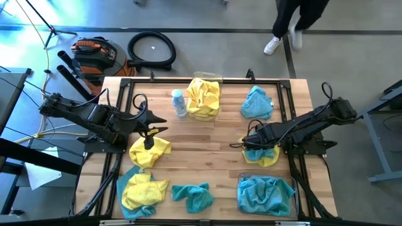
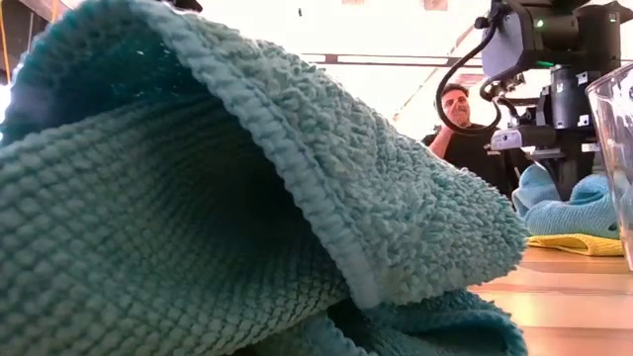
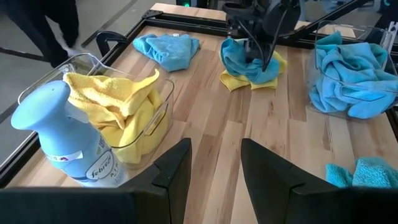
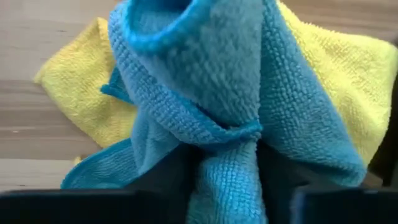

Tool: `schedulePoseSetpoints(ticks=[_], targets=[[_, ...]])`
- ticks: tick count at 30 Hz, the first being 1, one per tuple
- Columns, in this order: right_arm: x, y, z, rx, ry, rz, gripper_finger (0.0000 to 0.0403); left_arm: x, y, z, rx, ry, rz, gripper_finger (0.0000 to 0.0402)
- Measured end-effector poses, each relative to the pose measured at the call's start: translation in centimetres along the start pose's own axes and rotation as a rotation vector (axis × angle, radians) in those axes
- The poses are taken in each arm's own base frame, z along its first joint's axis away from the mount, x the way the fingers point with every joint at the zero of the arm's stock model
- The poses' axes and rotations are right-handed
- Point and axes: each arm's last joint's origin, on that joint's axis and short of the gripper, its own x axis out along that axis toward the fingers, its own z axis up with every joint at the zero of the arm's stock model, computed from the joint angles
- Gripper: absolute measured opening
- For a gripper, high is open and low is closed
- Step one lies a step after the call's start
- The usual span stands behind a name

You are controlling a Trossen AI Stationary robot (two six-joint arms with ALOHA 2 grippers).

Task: Sort microfiber towel by color & place in baskets
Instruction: Put the blue towel into the bottom transparent bin

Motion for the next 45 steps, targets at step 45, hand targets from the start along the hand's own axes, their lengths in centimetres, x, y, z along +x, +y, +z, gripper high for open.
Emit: schedulePoseSetpoints(ticks=[45], targets=[[-20.2,-1.5,-19.6,-0.196,0.179,0.074,0.0001,0.0,0.0,0.0,0.116,0.001,0.001,0.0129]])
